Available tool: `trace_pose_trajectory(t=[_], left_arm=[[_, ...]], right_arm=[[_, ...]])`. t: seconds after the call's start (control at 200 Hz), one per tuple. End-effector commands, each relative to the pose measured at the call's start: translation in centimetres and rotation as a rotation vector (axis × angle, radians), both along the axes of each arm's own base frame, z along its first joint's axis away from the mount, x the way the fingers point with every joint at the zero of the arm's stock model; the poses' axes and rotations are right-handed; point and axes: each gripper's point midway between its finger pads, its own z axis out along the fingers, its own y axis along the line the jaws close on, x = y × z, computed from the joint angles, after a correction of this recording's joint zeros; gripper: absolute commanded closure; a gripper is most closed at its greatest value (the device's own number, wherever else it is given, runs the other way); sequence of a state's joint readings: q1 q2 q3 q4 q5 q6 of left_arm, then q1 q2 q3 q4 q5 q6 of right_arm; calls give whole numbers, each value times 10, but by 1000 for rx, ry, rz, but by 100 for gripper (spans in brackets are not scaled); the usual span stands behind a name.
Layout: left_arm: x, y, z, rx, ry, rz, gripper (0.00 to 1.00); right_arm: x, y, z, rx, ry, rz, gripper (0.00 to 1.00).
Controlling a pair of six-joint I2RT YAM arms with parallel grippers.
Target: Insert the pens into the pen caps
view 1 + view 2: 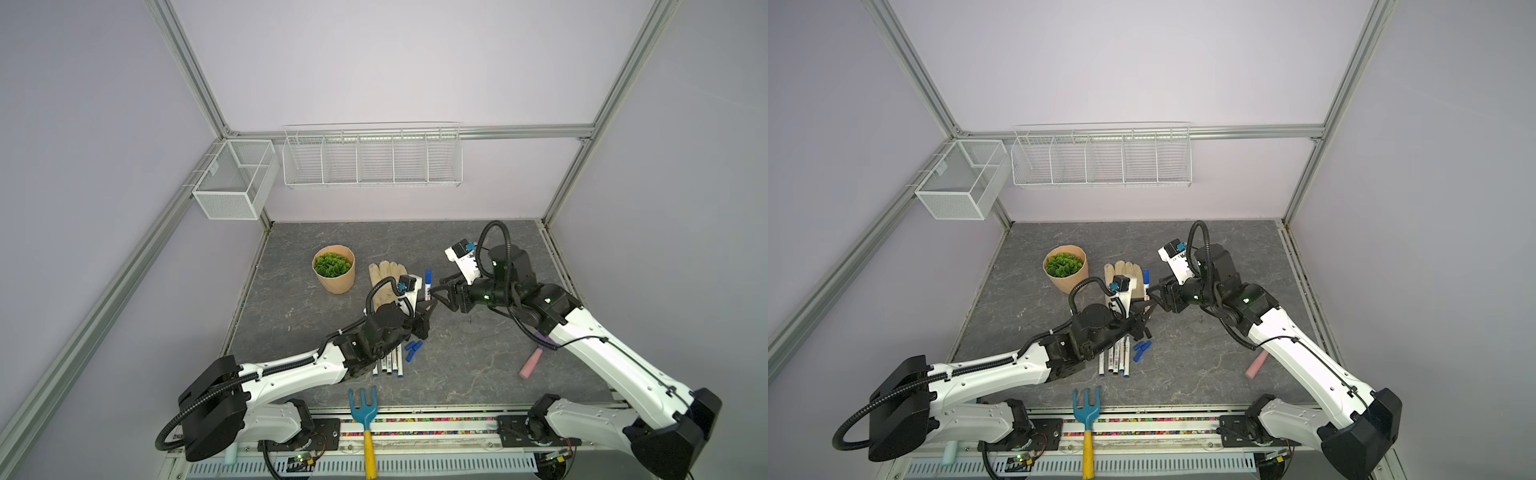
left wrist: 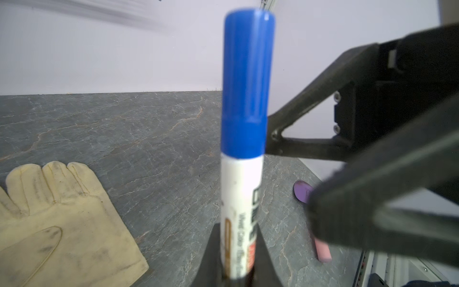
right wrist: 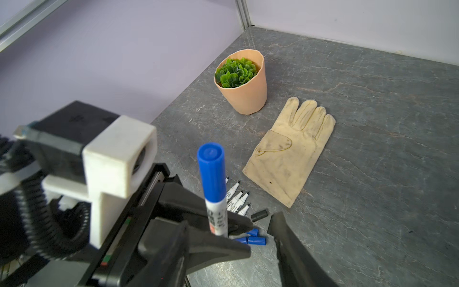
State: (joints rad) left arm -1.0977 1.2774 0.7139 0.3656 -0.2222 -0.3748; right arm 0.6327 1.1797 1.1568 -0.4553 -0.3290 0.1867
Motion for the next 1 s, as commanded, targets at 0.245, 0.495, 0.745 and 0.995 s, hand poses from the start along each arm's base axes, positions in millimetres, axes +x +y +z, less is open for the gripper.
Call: trace_pose_trajectory(t=[0.245, 0.495, 0.745, 0.995], left_arm=[[-7, -6, -25, 38, 46, -7, 100], [-8, -8, -13, 10, 34, -15, 100], [-6, -11, 24, -51, -34, -22, 100], [-1, -18, 72, -133, -140, -16, 100]], right_arm=[[21, 18, 22, 60, -16, 11, 49], [16, 20, 2, 39, 61, 28, 70], [-9, 19, -27, 24, 183, 120, 89], [-48, 18, -96, -75, 586, 247, 93]])
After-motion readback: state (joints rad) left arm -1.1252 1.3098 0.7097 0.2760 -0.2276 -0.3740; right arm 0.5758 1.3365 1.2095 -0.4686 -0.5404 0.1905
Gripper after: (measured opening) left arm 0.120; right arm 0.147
